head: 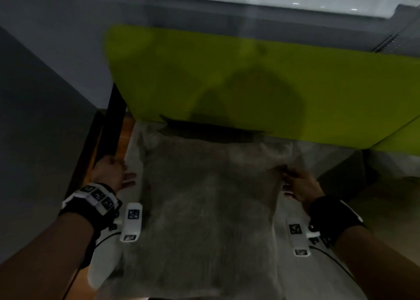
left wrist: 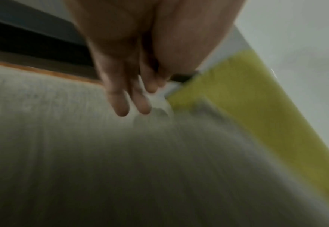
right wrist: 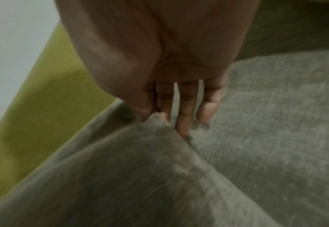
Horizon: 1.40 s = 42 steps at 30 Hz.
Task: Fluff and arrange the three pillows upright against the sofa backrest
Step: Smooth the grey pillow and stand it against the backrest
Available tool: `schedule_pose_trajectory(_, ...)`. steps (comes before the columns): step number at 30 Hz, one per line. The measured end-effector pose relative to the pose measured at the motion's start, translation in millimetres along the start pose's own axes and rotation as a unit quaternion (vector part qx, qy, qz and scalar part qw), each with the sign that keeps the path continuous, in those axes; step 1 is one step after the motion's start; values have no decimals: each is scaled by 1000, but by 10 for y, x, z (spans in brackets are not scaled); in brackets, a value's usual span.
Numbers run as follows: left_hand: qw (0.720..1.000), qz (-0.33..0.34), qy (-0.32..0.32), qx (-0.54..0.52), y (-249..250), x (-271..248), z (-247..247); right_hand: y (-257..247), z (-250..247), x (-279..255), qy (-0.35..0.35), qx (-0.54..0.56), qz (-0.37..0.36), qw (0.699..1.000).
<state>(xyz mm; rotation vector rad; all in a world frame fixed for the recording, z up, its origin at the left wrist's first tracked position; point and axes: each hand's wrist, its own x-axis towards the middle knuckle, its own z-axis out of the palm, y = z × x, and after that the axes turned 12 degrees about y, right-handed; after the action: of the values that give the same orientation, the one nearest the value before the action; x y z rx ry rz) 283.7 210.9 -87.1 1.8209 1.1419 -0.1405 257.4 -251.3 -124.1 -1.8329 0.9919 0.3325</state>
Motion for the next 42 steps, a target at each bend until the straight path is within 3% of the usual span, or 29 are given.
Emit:
schedule_pose_trajectory(2,999,49,17,3,-11,100,-92,-26,-71,-49,37,-101,-50,993)
schedule_pose_trajectory(4,994,93,-21,60,-68,163,-137,-80,-160,-162,103,-188,-156,964)
schedule_pose_trajectory(5,988,112,-57,85,-85,117,-108,-125,-169,-253,113,-166,-225,953)
schedule_pose_trajectory(6,983,129,-87,98,-61,1,-49,-163,-160,-348,107,-138,-306,936)
schedule_pose_trajectory(8,960,204,-109,154,28,-277,88,-247,-90,-526,45,-165,-479,861)
schedule_pose_trajectory(11,892,370,-56,254,121,-628,180,-293,105,-735,-62,-265,-635,723)
schedule_pose_trajectory(12,857,442,-46,260,116,-717,193,-309,174,-813,-83,-299,-648,696)
schedule_pose_trajectory(14,786,534,-104,293,53,-945,233,-286,294,-893,-116,-352,-638,675)
schedule_pose_trajectory(16,744,539,-160,361,-147,-970,299,-203,362,-840,-144,-386,-584,699)
schedule_pose_trajectory(17,751,503,-173,391,-238,-892,319,-150,373,-769,-146,-403,-543,723)
schedule_pose_trajectory(20,823,382,-158,389,-335,-594,382,-3,352,-526,-154,-412,-400,804)
schedule_pose_trajectory(21,841,355,-161,375,-328,-523,396,17,338,-475,-166,-409,-375,815)
schedule_pose_trajectory(24,870,301,-167,351,-335,-472,356,40,306,-419,-159,-422,-341,824)
schedule_pose_trajectory(27,910,192,-145,337,-374,-385,150,166,165,-278,-96,-430,-263,858)
schedule_pose_trajectory(30,867,192,-159,431,-498,-380,-155,419,-181,-223,-28,-454,-266,850)
schedule_pose_trajectory(32,878,223,-139,401,-628,-292,-309,569,-372,-288,24,-401,-268,876)
schedule_pose_trajectory(34,892,236,-149,355,-747,-192,-402,610,-467,-509,47,-307,-198,930)
schedule_pose_trajectory(35,905,227,-163,320,-735,-219,-425,609,-462,-633,34,-248,-148,957)
schedule_pose_trajectory(36,933,174,-169,267,-763,-210,-435,613,-408,-746,6,-183,-105,978)
schedule_pose_trajectory(37,953,104,-185,217,-754,-277,-422,572,-326,-892,-31,-129,-73,989)
schedule_pose_trajectory(39,958,30,-234,163,-686,-494,-399,555,-117,-1090,-103,-56,-11,993)
schedule_pose_trajectory(42,947,21,-297,122,-710,-645,-374,478,171,-1286,-115,-68,-2,991)
